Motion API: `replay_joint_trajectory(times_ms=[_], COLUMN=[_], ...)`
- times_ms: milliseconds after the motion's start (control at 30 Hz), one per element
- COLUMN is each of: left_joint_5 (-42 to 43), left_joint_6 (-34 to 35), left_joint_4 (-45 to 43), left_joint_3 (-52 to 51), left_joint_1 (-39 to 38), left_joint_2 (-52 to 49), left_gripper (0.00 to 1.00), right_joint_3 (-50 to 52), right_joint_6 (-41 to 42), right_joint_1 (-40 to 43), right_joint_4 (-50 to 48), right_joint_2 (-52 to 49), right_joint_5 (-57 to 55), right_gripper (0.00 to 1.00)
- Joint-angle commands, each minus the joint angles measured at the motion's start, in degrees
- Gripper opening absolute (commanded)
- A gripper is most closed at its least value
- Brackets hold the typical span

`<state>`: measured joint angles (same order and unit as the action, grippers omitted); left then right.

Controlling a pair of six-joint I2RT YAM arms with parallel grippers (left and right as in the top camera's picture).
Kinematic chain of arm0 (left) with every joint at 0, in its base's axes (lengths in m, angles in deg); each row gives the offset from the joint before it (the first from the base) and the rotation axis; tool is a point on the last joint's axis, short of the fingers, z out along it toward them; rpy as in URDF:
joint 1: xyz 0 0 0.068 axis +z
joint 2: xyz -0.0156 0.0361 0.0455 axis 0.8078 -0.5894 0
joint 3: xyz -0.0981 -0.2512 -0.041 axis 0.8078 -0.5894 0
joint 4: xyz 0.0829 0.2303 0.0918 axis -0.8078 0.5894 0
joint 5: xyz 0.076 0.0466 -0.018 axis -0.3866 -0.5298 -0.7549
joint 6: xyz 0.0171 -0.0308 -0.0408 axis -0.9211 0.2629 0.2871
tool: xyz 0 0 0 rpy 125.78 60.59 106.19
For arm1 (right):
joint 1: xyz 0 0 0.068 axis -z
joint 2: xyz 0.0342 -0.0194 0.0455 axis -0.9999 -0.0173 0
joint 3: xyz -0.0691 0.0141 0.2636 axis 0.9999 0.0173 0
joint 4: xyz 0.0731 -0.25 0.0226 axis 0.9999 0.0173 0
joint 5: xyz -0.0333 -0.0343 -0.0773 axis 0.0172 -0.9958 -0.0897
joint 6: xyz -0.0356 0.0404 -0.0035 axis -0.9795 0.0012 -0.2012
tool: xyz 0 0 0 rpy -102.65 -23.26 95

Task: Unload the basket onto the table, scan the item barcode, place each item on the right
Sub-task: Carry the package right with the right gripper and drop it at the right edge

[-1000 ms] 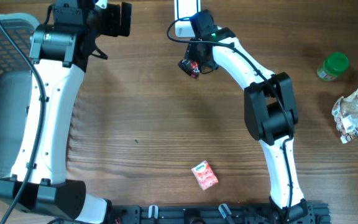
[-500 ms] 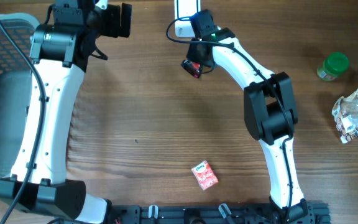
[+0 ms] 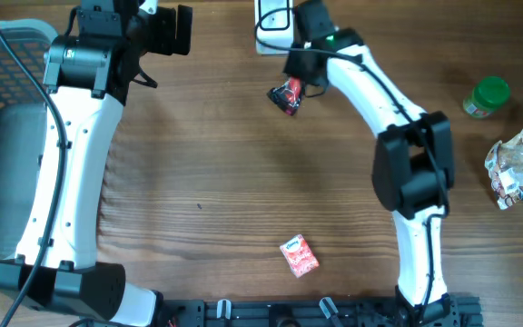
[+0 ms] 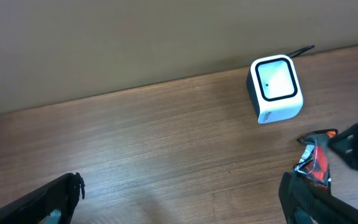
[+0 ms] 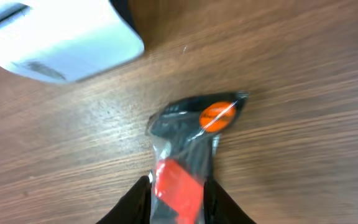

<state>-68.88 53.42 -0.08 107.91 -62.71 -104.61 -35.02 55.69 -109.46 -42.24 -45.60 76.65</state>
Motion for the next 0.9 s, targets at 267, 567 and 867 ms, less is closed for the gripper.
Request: replay_joint_trajectory(times_ms=[267,567,867], left_joint_5=[1.6,1.3,1.3], left_joint_6=[-0.7,-1.1,-1.1], left_joint_4=[0.0,0.0,0.5], left_joint_3=[0.4,0.4,0.4], left_joint_1=[0.5,0.5,0.5], left_joint_2=[0.2,0.2,0.2], left_gripper=[1.0,1.0,1.0], right_joint_3=[-0.7,-0.7,-0.7], right_joint_6=[-2.6,-0.9,-2.6], right_joint_1=[-2.2,-2.8,-2.8], right_joint_4=[2.8,-1.5,-4.0], right_joint_2=[1.6,-7.5,-8.0], right_joint_5=[-3.4,-4.1,-6.3], right_gripper=[0.62,0.54,0.18])
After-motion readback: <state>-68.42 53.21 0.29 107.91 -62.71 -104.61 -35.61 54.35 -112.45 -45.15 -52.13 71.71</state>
